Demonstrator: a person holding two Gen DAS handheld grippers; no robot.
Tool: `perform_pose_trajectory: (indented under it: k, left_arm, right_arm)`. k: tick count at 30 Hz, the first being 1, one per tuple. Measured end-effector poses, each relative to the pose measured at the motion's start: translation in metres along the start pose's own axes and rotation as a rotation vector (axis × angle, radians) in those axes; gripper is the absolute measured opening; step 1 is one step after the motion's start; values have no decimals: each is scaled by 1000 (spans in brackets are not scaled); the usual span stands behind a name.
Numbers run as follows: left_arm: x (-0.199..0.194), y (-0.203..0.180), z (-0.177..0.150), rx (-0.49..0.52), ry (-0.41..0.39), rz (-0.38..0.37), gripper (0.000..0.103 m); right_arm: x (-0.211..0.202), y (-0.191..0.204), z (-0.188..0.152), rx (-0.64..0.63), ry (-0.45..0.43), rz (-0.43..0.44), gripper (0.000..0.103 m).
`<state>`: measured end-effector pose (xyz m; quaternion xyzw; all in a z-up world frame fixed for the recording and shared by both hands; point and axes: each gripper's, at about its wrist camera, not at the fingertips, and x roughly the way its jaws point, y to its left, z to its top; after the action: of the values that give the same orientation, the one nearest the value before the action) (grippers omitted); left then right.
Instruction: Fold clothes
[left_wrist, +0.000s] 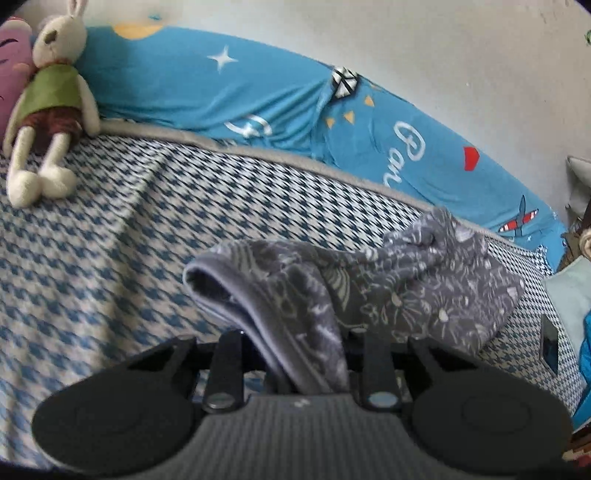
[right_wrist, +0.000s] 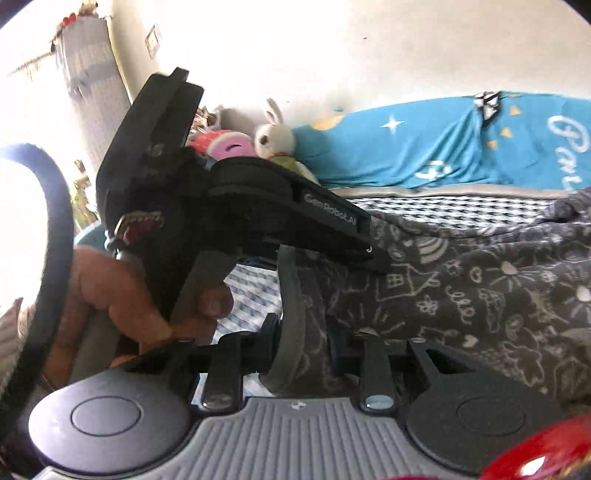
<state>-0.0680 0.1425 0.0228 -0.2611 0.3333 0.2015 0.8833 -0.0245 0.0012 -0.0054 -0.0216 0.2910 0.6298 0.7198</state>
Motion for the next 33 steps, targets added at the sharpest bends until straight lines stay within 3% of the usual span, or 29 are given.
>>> perform_pose_trajectory:
  k: [8, 12, 15, 17, 19, 21, 23, 27, 33]
  left_arm:
    - [-18, 44, 30, 25, 2, 79, 23]
    - [-14, 65, 32, 8, 20, 117, 26]
    - [-2, 78, 28, -1, 62, 163, 37]
    - [6, 82, 25, -22, 93, 229, 53]
    - [13, 87, 22, -43, 111, 291, 79]
    - [12, 90, 23, -64, 94, 342, 90]
    - [4, 95, 24, -100, 46, 376, 93]
    - [-10, 108, 24, -197, -8, 362, 95]
    - [-14, 91, 27, -187, -39, 320, 98]
  right_arm:
    - [51, 14, 19, 19, 31, 129, 26]
    - [73, 18, 19, 13, 76, 142, 27]
    - [85, 18, 16, 13, 123, 138, 32]
    - [85, 13, 17, 11, 139, 154, 36]
    - [82, 7, 21, 14, 147, 173, 40]
    - [73, 1, 26, 14, 132, 191, 40]
    - [61, -5, 31, 10, 106, 205, 40]
    - [41, -26, 40, 19, 68, 163, 40]
    - [25, -65, 53, 18, 38, 58, 40]
